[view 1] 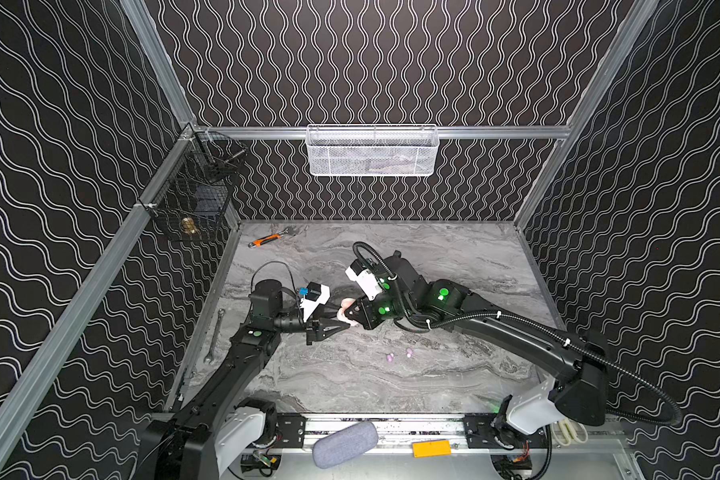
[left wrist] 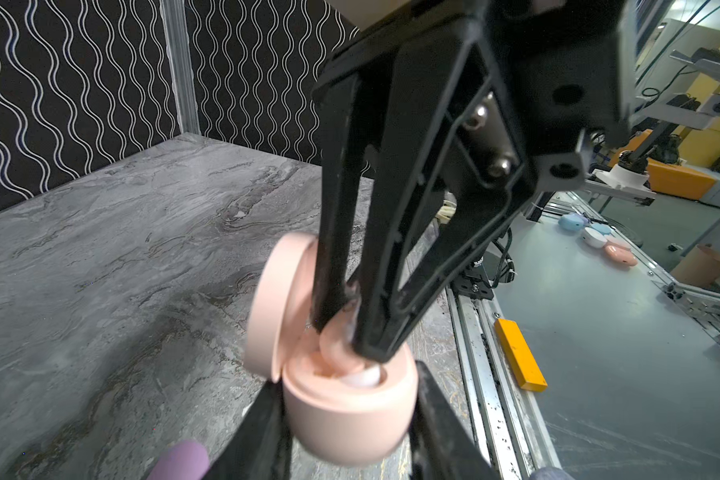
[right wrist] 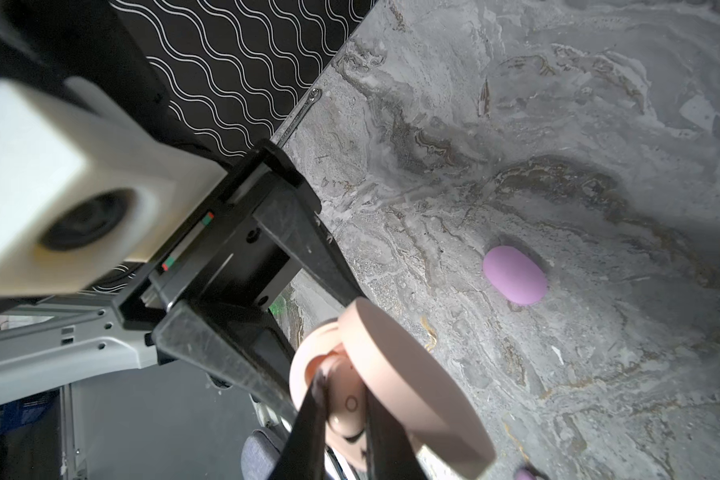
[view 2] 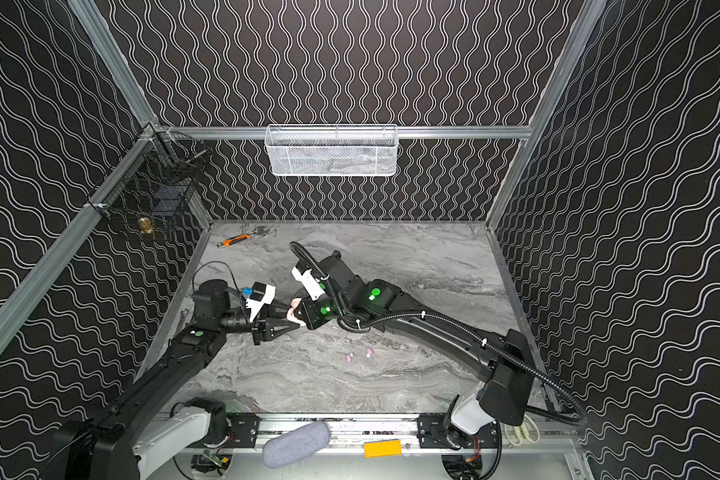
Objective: Insert the wireless bluetooth earbuds into the charging case
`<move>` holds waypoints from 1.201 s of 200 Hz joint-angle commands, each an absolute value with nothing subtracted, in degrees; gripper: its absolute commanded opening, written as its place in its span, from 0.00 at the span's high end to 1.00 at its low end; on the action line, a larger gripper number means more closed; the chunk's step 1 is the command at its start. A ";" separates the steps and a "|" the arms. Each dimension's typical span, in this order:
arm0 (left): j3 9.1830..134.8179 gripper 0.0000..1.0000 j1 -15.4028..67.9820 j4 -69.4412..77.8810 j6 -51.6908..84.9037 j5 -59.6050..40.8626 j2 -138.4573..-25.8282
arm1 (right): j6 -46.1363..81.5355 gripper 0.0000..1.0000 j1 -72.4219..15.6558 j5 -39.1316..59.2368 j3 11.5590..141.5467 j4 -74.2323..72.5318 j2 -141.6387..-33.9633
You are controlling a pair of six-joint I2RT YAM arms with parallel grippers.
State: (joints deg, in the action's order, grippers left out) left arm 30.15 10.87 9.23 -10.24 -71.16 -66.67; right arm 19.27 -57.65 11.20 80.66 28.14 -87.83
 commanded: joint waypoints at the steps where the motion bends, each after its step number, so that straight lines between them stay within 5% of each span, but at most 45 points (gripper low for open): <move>1: 31.20 0.98 10.89 11.08 -8.93 -75.12 -67.32 | 15.47 0.87 -57.66 9.91 78.74 27.98 -86.73; 240: 31.46 0.99 12.53 11.16 -8.04 -82.01 -69.40 | 1.07 0.86 -61.00 9.04 73.45 24.74 -81.30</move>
State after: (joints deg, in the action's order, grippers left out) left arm 30.72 12.32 8.95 -7.84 -80.12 -69.36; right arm 2.70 -60.71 7.46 72.90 22.90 -81.56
